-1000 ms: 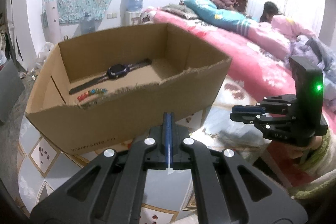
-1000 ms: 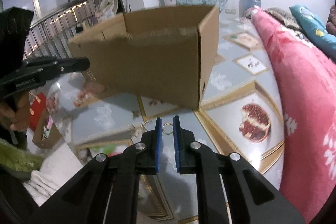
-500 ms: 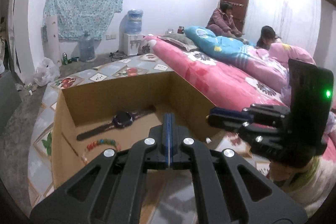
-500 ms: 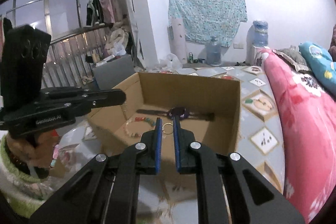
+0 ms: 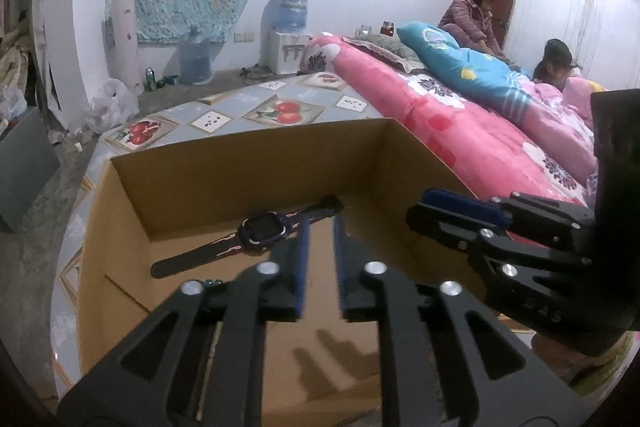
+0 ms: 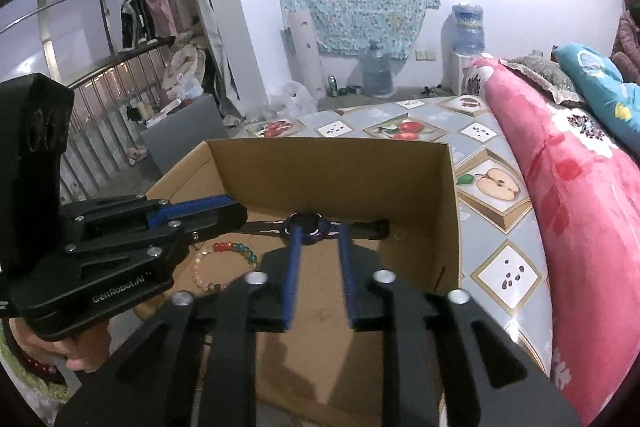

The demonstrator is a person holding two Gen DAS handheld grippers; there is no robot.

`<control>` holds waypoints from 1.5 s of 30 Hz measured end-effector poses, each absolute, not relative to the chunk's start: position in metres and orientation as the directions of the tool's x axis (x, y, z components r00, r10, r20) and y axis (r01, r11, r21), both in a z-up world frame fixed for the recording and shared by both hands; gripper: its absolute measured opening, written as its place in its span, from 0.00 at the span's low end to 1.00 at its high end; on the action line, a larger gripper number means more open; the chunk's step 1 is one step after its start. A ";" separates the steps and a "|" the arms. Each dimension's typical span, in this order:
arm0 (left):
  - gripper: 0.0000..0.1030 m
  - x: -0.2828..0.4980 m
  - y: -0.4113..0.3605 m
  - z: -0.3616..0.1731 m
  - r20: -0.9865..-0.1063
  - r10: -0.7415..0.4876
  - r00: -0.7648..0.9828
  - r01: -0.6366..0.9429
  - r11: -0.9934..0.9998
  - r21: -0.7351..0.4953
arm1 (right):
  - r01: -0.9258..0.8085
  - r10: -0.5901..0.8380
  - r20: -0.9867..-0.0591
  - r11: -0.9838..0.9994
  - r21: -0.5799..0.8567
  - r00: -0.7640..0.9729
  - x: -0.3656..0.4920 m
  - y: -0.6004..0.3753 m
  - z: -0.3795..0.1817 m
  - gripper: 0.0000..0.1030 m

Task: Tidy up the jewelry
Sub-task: 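Carry both tools over the box and open them above it, then move both open tools back toward the remaining charms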

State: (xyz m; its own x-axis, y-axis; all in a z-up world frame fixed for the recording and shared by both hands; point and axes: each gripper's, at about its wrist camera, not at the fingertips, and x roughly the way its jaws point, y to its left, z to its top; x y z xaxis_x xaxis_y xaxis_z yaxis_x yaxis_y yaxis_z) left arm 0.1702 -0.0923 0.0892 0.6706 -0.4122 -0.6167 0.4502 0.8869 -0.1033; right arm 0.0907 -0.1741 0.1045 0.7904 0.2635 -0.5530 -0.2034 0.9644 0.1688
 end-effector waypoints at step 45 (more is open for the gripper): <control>0.48 0.035 -0.047 0.047 -0.637 -0.446 0.629 0.473 0.869 -0.142 | 0.056 0.013 -0.640 0.995 0.088 0.769 -0.038 -0.218 0.086 0.94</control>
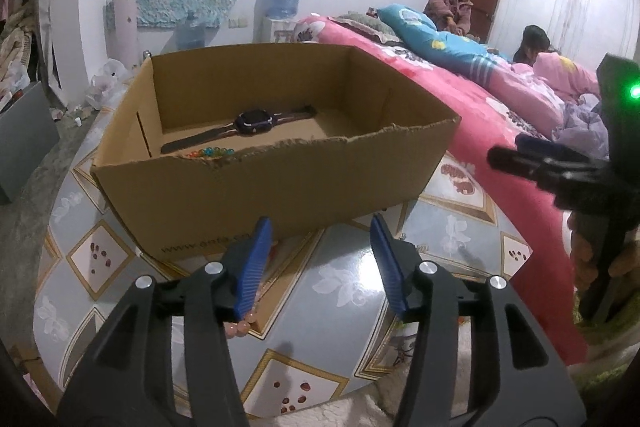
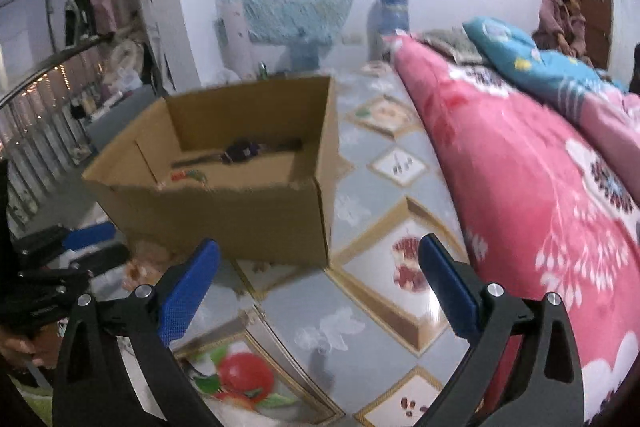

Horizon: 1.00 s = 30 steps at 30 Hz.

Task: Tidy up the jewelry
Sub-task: 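Move both open tools back toward the remaining charms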

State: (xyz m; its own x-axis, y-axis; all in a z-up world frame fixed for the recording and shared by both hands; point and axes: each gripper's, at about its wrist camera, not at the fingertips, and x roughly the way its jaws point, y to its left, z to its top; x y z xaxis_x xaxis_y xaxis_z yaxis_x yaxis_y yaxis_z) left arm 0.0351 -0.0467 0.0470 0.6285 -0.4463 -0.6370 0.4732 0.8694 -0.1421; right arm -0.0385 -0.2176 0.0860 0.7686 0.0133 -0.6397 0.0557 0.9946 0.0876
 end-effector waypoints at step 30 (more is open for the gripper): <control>0.51 0.021 -0.090 0.004 -0.725 -0.438 0.531 0.539 0.835 -0.110 | 0.057 0.064 -0.694 0.987 0.149 0.718 -0.058 -0.240 0.029 0.87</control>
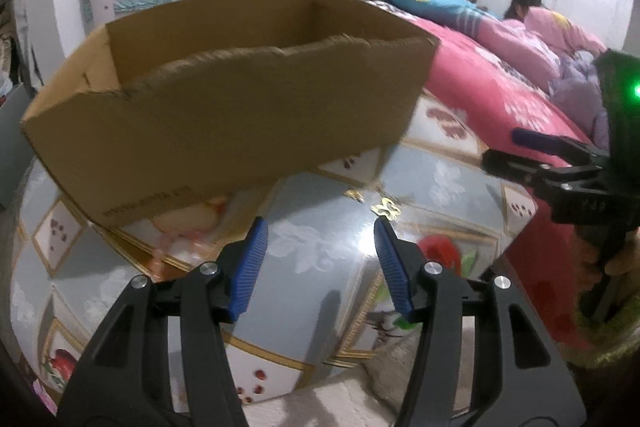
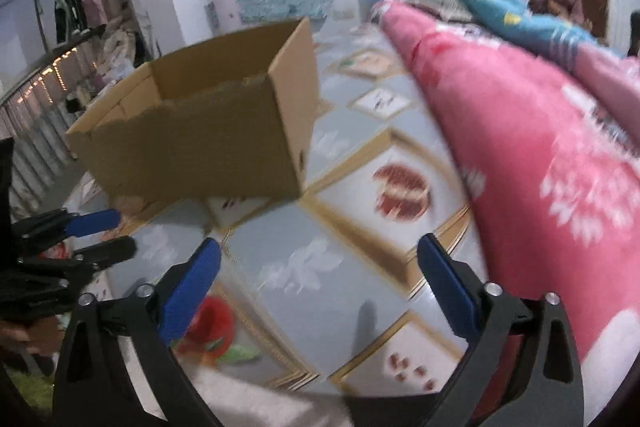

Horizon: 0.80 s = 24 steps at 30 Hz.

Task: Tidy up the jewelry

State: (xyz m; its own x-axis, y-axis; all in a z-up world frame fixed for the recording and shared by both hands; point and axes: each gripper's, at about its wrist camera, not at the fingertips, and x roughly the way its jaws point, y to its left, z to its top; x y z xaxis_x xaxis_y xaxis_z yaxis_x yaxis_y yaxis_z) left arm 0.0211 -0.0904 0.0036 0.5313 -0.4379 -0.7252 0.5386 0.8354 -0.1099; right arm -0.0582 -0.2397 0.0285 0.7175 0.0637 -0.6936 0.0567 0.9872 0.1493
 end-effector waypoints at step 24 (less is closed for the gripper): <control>0.26 0.038 -0.155 -0.025 -0.777 -0.465 0.425 0.680 0.730 -0.065 | 0.012 0.189 -0.717 0.964 0.266 0.671 -0.039 -0.235 -0.006 0.52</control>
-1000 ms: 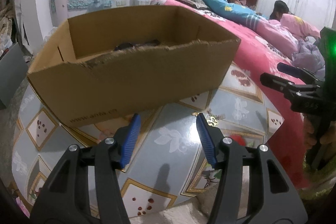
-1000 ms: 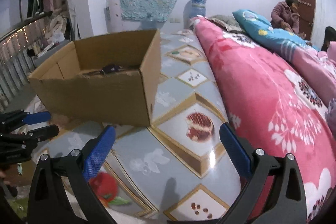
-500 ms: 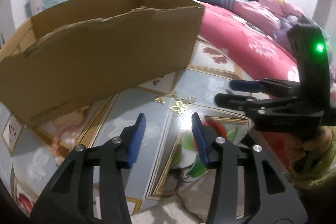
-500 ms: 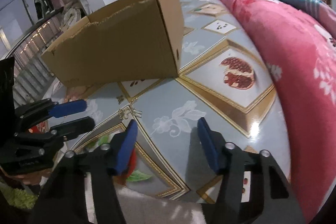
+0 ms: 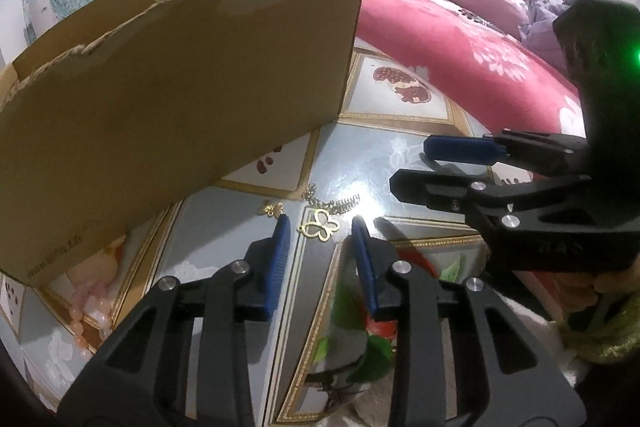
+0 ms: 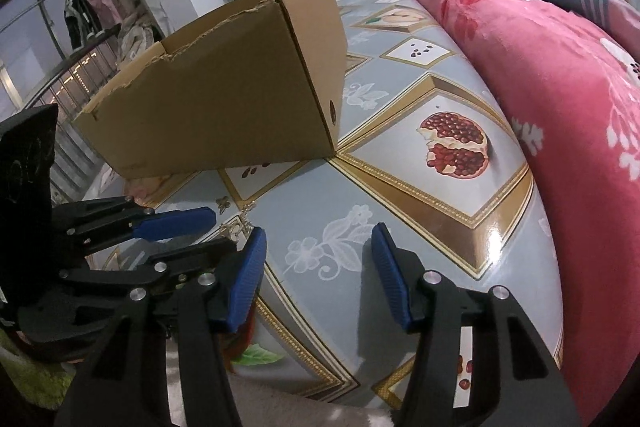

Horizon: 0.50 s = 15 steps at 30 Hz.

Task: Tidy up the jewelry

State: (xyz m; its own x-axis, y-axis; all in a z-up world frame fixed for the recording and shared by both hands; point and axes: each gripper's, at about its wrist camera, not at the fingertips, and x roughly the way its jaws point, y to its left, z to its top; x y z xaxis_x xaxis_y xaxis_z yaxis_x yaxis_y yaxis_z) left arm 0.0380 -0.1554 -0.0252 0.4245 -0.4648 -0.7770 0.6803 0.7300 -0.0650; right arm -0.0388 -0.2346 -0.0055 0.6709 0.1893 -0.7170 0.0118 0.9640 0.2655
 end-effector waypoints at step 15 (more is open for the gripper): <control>0.17 0.036 -0.164 -0.024 -0.779 -0.421 0.464 0.690 0.724 0.020 | 0.014 0.185 -0.715 0.965 0.264 0.675 -0.038 -0.236 -0.006 0.52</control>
